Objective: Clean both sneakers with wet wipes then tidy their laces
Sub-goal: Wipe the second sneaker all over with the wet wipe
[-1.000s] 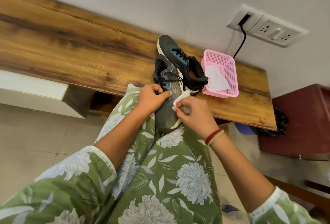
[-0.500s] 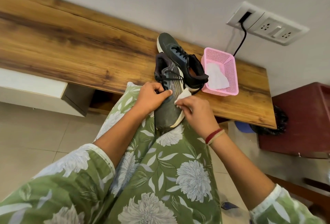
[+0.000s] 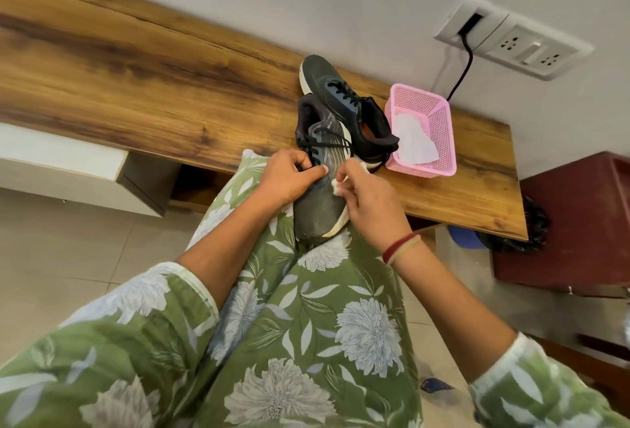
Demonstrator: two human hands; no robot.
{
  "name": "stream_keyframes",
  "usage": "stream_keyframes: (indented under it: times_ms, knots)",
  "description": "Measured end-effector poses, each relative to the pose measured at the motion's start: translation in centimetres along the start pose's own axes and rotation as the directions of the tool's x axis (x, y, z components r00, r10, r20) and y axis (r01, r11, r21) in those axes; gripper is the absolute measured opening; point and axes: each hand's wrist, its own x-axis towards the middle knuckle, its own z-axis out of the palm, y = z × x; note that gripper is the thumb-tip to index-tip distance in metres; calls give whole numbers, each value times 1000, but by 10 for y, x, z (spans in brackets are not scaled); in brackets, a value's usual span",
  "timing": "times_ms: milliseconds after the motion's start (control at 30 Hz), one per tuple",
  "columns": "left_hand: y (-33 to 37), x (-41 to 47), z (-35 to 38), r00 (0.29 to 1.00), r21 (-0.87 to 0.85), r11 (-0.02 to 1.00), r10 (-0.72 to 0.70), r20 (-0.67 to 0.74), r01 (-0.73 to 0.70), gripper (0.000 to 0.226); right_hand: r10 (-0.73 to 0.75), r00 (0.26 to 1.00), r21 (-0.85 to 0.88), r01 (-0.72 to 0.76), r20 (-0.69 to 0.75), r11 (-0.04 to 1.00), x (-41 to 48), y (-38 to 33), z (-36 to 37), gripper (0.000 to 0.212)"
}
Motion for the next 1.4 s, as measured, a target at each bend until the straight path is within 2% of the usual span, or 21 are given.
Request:
stream_keyframes:
  times_ms: [100,167,233,300,367,400,500,600,667,733,833,900,1033,1133,1200,1267,1400]
  knots:
    - [0,0,2,1000,19,1000,15,8,-15,37,-139,988,22,138,60,990,-31,-17,-1,13]
    - [0,1,2,1000,17,1000,24,5,-24,37,-190,980,-23,191,54,981,-35,-21,2,13]
    - [-2,2,2,1000,22,1000,14,2,-14,36,-170,985,-98,165,-35,981,-19,-14,3,17]
    - [-2,3,2,1000,46,999,19,-2,-19,37,-57,991,-112,44,-118,993,3,-2,3,18]
    - [-2,3,2,1000,61,998,24,-8,-23,38,25,991,-89,-37,-134,995,14,7,7,21]
    - [-1,3,2,1000,72,997,24,-4,-24,39,16,989,-79,-27,-144,996,12,5,10,25]
    - [1,1,0,999,95,995,39,15,-40,40,-103,991,-58,98,-86,993,-16,-7,16,33]
    - [2,-1,0,999,90,995,51,12,-52,41,-183,983,48,182,9,982,-29,-12,14,25]
    - [3,0,1,999,97,995,34,2,-34,40,-167,985,-27,166,-44,986,-13,-8,11,18]
    - [3,0,1,1000,121,992,25,-6,-24,41,-92,990,-117,79,-109,990,8,-1,8,17]
    - [4,0,2,1000,143,989,28,-11,-27,42,12,994,-134,-27,-108,991,22,7,7,21]
    - [5,-1,2,999,150,988,34,0,-33,41,-4,999,-63,1,-49,998,10,3,7,24]
    - [4,-2,1,999,129,991,41,11,-42,43,-152,980,37,148,127,988,-16,-14,6,24]
    - [6,-2,1,999,133,990,43,7,-43,44,-131,988,-90,137,79,986,2,-7,3,17]
    - [7,-1,1,998,162,985,57,3,-56,47,-55,998,-149,56,9,987,18,0,1,21]
    - [7,-1,1,998,171,984,58,-6,-56,46,-8,1000,-131,8,2,991,23,2,2,26]
    - [6,-3,0,998,154,986,59,27,-63,34,-77,992,-37,81,99,996,-3,-11,2,24]
